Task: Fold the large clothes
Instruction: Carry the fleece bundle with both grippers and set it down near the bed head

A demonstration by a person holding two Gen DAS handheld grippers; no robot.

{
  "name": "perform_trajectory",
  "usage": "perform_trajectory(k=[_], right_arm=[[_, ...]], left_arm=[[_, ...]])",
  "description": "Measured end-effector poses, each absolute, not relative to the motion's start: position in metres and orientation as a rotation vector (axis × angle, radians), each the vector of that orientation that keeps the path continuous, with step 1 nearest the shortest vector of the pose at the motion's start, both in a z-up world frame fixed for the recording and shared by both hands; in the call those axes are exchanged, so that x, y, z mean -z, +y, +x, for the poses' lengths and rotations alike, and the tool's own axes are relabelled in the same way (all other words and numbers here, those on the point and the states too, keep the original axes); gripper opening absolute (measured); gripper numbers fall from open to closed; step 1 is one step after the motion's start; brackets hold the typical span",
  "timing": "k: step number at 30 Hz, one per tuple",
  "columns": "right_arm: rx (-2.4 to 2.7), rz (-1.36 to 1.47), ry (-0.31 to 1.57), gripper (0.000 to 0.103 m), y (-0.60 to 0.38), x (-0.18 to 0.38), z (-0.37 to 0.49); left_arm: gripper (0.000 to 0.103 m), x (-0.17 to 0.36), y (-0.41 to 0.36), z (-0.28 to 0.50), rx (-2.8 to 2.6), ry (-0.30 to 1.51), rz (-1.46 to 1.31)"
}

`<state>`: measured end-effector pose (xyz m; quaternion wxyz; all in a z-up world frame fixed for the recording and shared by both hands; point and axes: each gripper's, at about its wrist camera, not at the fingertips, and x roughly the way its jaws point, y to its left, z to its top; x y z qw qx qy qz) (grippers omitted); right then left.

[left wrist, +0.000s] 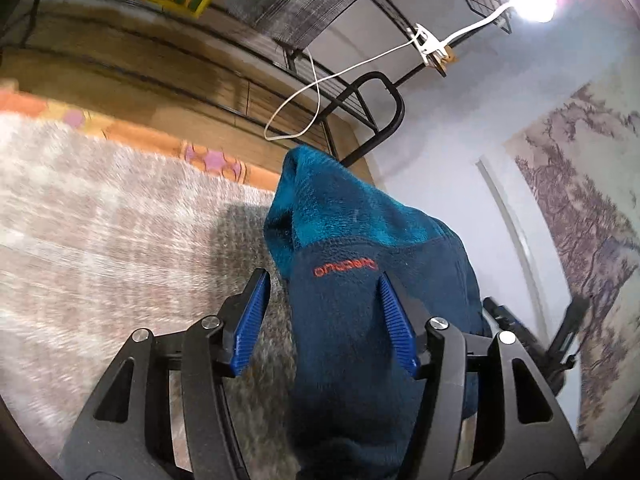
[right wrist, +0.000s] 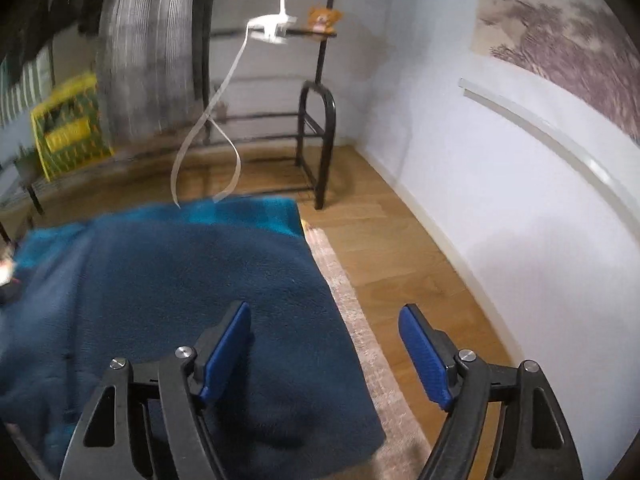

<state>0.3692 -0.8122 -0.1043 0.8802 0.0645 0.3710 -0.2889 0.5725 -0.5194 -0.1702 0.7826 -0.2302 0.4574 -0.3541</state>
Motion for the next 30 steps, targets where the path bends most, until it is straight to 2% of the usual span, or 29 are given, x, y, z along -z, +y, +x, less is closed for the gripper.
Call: perform_trajectory(k=[7, 15, 30], right_arm=[[0.568, 0.159, 0.716, 0.077, -0.784, 0.062, 0.338], [0.511, 0.155, 0.638, 0.078, -0.722, -0.021, 0.293], [0.431, 0.114, 0.511, 0.078, -0.591, -0.164, 0.155]], left_arm=[[0.059, 0.109, -0.491, 0.529, 0.78, 0.914, -0.41], [0.059, 0.017, -0.447, 0.461, 0.797, 0.811, -0.353], [0.059, -0.127, -0.345, 0.282, 0.859, 0.592, -0.233]])
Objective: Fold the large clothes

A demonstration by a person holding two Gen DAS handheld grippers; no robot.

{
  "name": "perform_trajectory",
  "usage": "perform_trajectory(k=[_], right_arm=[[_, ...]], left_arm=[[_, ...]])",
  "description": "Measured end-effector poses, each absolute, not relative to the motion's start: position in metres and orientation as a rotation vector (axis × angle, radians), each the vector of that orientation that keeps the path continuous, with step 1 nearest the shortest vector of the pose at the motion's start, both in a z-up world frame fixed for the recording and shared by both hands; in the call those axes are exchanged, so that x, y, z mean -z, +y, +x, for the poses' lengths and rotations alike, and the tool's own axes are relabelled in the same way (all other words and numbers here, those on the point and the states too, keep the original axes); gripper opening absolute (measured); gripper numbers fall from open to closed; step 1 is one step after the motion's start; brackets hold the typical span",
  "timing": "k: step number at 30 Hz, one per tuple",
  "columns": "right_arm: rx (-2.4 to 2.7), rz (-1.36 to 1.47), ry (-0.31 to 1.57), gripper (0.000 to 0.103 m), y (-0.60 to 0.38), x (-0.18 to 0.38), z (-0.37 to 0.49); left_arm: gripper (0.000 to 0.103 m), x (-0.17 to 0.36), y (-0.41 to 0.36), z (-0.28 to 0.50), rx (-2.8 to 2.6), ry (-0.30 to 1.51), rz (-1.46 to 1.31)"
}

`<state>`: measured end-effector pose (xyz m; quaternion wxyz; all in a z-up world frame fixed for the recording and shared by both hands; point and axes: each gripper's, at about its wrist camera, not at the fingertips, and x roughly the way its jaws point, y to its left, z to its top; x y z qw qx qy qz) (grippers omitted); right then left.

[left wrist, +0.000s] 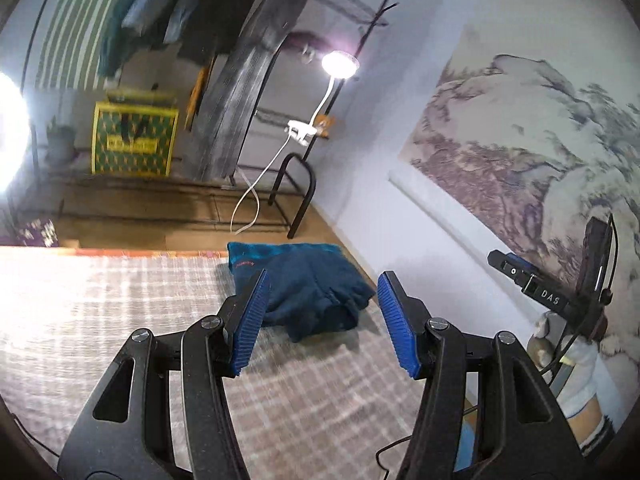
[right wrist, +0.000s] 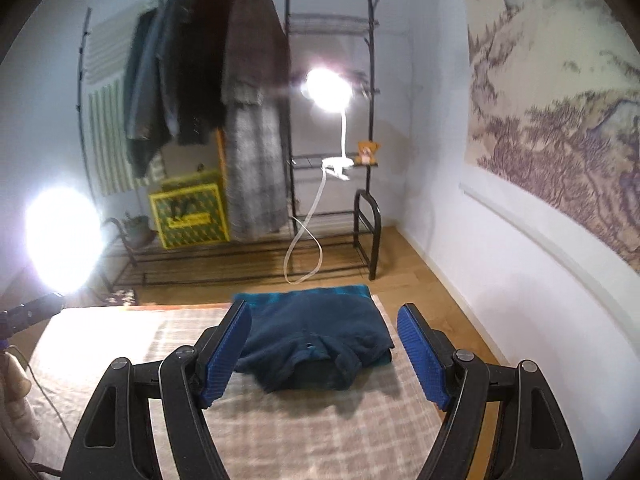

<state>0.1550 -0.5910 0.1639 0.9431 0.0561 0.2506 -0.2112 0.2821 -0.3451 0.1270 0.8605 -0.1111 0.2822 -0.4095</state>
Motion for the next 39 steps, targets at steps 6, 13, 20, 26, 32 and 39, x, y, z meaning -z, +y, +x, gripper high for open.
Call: perform_trajectory(k=[6, 13, 20, 26, 32, 39], right_arm=[[0.38, 0.099, 0.46, 0.08, -0.535, -0.199, 0.09], [0.345, 0.109, 0.421, 0.08, -0.489, -0.211, 0.024], [0.337, 0.097, 0.365, 0.08, -0.456, -0.237, -0.034], [0.341, 0.078, 0.328, 0.082, -0.43, -0.253, -0.074], [0.322, 0.098, 0.324, 0.086, -0.419, -0.247, -0.093], [0.328, 0.092, 0.353, 0.094, -0.402, -0.214, -0.099]], left_arm=[[0.059, -0.158, -0.307, 0.208, 0.874, 0.549, -0.16], [0.059, -0.178, -0.261, 0.125, 0.878, 0.462, -0.086], [0.059, -0.202, -0.222, 0.07, 0.878, 0.394, -0.07], [0.059, -0.216, -0.199, 0.034, 0.878, 0.358, -0.06], [0.059, -0.214, -0.188, 0.01, 0.873, 0.357, -0.036], [0.078, -0.186, -0.182, 0.007, 0.856, 0.377, -0.037]])
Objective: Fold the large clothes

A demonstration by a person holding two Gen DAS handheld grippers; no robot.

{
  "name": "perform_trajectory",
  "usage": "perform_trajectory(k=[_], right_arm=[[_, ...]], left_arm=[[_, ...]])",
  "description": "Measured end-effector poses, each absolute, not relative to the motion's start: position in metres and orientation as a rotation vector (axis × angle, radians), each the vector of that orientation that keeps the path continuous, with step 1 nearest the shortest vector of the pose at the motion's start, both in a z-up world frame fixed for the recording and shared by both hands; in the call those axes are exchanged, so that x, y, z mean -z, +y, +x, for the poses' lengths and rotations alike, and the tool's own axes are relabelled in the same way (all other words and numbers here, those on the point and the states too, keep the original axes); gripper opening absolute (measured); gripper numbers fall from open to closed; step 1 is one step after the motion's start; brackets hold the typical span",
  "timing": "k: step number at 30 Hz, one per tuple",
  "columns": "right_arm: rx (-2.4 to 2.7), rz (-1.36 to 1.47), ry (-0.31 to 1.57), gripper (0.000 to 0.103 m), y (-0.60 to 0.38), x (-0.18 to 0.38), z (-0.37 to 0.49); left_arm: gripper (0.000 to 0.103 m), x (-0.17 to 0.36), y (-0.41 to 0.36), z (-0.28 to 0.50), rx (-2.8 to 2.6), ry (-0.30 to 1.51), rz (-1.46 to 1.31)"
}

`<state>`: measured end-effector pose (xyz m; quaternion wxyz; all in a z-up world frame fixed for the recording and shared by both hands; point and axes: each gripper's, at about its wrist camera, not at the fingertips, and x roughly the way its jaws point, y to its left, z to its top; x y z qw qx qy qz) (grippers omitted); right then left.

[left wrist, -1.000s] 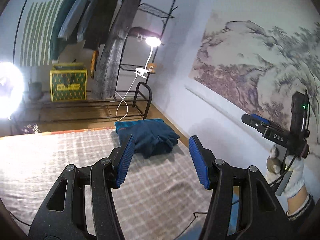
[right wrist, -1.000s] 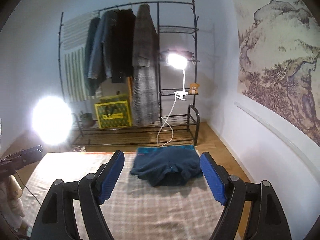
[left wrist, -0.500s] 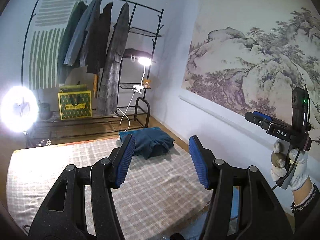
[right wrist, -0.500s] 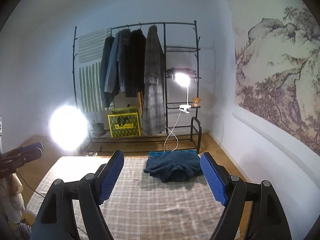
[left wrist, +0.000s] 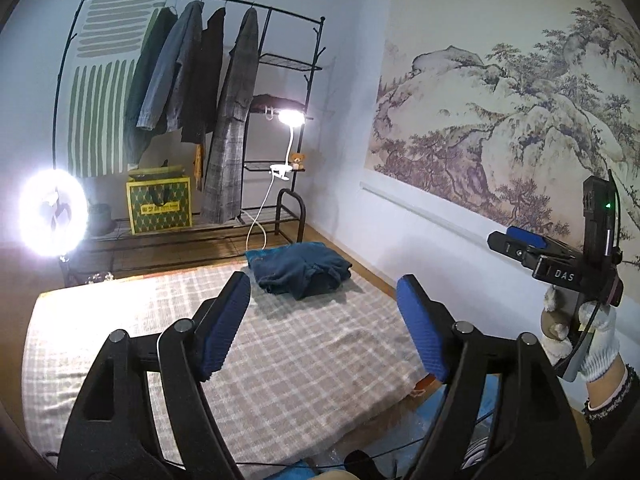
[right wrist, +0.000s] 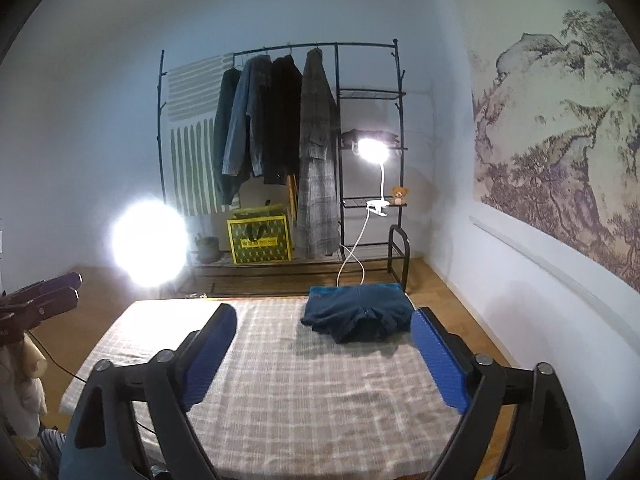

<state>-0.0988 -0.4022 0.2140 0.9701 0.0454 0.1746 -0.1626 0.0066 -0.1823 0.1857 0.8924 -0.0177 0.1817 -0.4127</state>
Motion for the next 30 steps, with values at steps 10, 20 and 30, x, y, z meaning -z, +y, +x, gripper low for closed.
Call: perform_trajectory(k=[10, 20, 30], right_arm=[[0.421, 0.116, 0.345, 0.103, -0.403, -0.168, -0.07], [0.453, 0.186, 0.395, 0.103, -0.414, -0.103, -0.025], [0.478, 0.154, 0.431, 0.103, -0.412, -0.058, 0.005]], left_arm=[[0.1, -0.135, -0.184, 0.034, 0.77, 0.357, -0.029], [0.103, -0.081, -0.204, 0.066, 0.686, 0.446, 0.01], [0.103, -0.041, -0.217, 0.088, 0.631, 0.484, 0.057]])
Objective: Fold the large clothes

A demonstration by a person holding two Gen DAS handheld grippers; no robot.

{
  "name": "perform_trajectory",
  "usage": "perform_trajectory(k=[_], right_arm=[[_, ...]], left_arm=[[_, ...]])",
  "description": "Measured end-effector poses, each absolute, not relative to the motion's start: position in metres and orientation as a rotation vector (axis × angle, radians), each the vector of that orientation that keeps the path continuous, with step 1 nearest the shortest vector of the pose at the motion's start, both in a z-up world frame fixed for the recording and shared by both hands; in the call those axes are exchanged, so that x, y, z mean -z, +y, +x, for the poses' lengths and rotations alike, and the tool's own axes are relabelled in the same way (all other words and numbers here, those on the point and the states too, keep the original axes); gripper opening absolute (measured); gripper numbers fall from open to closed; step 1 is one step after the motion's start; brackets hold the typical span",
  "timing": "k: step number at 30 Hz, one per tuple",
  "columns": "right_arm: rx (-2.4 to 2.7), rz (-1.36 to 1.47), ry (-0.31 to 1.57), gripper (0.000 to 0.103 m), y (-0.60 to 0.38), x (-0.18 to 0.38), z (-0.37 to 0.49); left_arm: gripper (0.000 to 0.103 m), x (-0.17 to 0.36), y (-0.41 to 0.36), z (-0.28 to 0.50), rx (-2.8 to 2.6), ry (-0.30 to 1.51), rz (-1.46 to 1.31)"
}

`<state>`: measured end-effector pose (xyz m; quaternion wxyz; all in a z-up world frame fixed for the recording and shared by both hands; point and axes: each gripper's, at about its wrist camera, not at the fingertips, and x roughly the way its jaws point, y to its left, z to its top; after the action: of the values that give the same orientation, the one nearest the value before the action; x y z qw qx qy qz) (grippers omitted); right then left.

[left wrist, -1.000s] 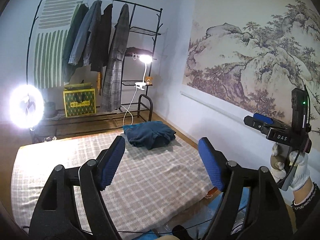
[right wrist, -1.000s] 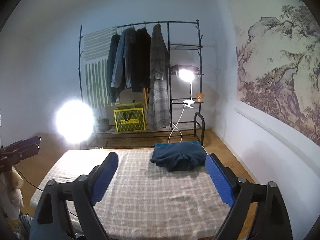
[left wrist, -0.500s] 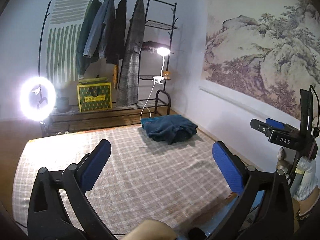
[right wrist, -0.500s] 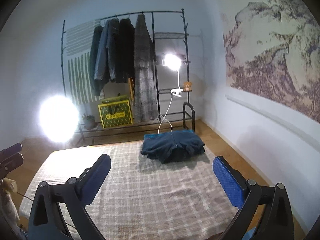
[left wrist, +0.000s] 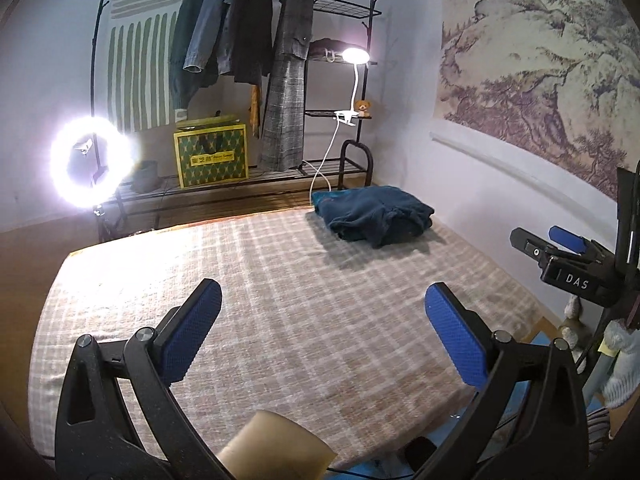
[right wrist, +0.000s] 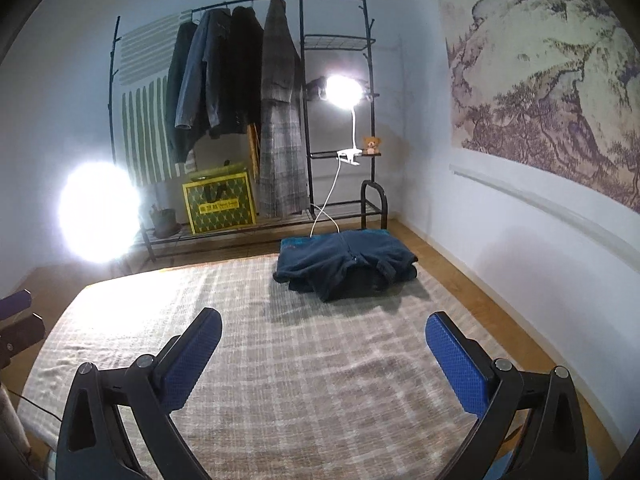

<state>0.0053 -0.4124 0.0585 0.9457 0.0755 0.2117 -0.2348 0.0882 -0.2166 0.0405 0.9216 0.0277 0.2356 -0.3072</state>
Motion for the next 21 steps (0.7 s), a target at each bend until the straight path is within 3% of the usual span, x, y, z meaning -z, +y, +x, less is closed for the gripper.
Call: perform_trajectory(k=[21], right_arm=[[0.486, 0.185, 0.486, 0.103, -0.429, -0.027, 0.017]], left_arm=[[0.103, -0.01, -0.233, 0.082, 0.623, 0.512, 0.124]])
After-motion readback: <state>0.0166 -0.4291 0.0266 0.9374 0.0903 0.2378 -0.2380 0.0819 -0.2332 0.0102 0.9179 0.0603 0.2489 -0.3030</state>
